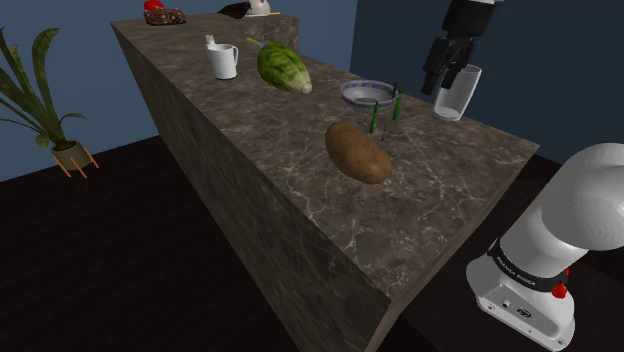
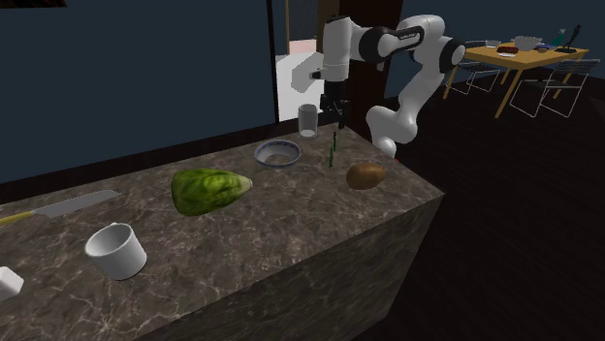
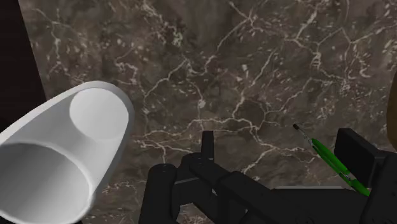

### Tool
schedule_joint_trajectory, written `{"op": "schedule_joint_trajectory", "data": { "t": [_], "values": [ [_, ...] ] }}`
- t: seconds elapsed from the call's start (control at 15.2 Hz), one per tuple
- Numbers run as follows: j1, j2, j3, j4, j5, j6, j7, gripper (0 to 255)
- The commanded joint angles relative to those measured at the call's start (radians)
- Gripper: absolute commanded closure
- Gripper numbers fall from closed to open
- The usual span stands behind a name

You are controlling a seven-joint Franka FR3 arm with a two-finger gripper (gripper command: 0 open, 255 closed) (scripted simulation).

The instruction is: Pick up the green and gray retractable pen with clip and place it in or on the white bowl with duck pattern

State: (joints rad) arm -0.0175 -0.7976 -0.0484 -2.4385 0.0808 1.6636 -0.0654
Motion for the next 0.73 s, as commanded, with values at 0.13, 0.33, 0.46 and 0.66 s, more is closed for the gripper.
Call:
{"op": "schedule_joint_trajectory", "data": {
  "t": [0.13, 0.33, 0.46, 0.66],
  "values": [
    [0.069, -0.034, -0.004, -0.045, 0.003, 0.112, -0.135, 0],
    [0.181, -0.095, -0.018, -0.12, 0.012, 0.275, -0.339, 0],
    [0.217, -0.111, -0.023, -0.153, 0.016, 0.335, -0.397, 0],
    [0.22, -0.097, -0.021, -0.185, 0.019, 0.38, -0.398, 0]
  ]
}}
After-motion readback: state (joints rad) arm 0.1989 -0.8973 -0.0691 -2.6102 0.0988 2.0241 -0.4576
